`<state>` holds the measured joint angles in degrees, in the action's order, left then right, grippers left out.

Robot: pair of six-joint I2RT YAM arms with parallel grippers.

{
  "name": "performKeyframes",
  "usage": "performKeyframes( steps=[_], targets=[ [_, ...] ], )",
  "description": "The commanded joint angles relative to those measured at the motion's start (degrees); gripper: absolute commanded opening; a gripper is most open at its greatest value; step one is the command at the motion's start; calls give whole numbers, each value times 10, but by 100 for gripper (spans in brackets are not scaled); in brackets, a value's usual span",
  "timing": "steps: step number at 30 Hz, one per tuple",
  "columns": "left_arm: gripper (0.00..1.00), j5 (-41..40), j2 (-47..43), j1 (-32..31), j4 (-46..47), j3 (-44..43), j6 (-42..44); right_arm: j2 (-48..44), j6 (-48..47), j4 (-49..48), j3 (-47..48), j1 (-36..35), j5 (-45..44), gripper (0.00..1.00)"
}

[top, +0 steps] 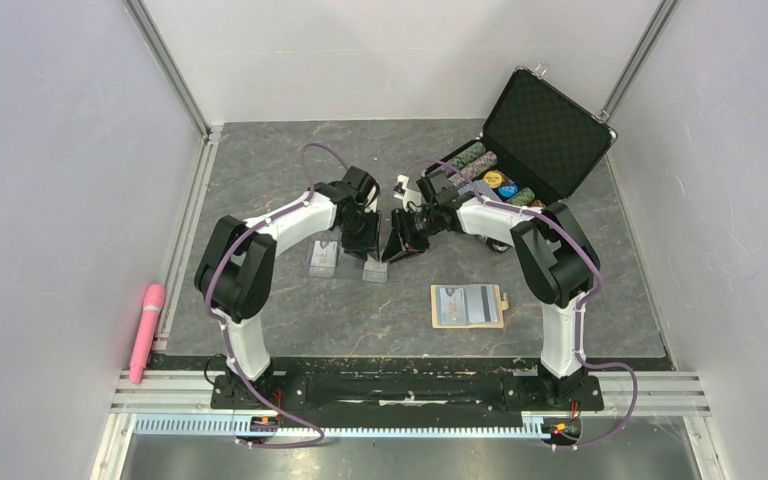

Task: Put the credit cards into the card holder
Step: Pick up the credit card from the storage box.

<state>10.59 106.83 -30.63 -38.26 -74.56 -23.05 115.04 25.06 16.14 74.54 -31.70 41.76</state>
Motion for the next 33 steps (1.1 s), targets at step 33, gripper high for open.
performKeyframes(
  steps=[33],
  targets=[
    [16, -53, 45, -44, -70, -67, 38, 6, -10, -8, -11, -3, 13, 32]
  ],
)
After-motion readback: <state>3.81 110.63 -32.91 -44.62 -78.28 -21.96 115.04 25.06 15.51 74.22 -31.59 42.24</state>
